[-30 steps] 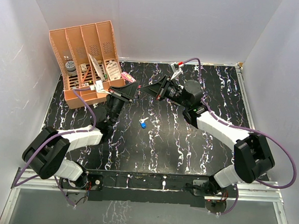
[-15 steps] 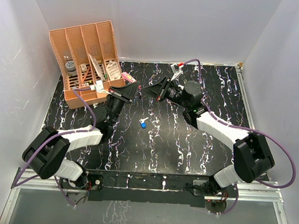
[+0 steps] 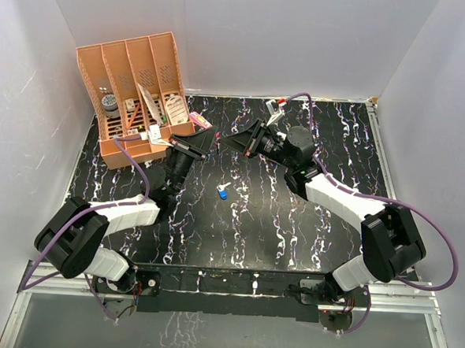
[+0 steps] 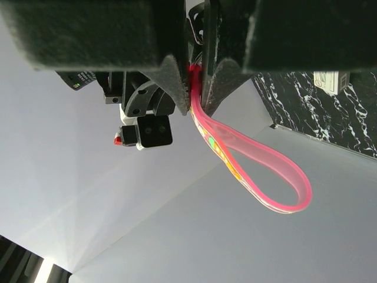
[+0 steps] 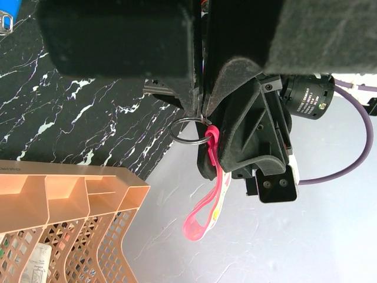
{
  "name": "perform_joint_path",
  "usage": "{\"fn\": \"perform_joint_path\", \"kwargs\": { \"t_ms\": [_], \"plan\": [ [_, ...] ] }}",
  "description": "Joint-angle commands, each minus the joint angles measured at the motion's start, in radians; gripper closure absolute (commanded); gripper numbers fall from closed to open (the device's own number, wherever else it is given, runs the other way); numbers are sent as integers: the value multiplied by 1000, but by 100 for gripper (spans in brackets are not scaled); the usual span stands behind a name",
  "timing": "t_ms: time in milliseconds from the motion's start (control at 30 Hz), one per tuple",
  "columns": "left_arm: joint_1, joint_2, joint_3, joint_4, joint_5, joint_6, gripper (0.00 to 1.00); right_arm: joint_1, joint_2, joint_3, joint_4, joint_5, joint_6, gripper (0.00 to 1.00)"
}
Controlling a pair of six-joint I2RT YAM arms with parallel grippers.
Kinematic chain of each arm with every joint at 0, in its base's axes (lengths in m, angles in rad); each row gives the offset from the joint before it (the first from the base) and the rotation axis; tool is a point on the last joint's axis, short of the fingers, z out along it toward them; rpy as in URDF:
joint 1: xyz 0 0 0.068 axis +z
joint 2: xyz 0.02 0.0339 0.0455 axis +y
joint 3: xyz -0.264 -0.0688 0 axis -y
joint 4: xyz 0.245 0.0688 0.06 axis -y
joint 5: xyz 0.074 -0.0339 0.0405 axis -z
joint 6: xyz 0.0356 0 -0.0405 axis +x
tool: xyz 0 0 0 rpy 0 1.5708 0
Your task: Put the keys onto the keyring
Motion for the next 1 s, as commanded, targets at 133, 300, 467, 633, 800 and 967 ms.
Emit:
{"fn": "perform_joint_path", "kwargs": {
  "t_ms": [133,300,467,633,800,967],
  "plan": [
    [-5,-24,8,165,19,6,100,-7,4,2,86,-14,12,100],
    [-5,-23,7,167,19,4,100,-9,2,5,83,-14,12,100],
    [-5,-23,8,163,16,4,100,-9,8,2,83,-15,11,100],
    [-5,-49,10,155,15,2,100,-9,19,-1,85,-18,11,100],
    [-6,-52,9,152,15,-1,100,-10,31,-4,92,-23,12,100],
    [-5,-53,10,148,14,-1,100,-10,41,-5,97,-24,12,100]
  ]
}}
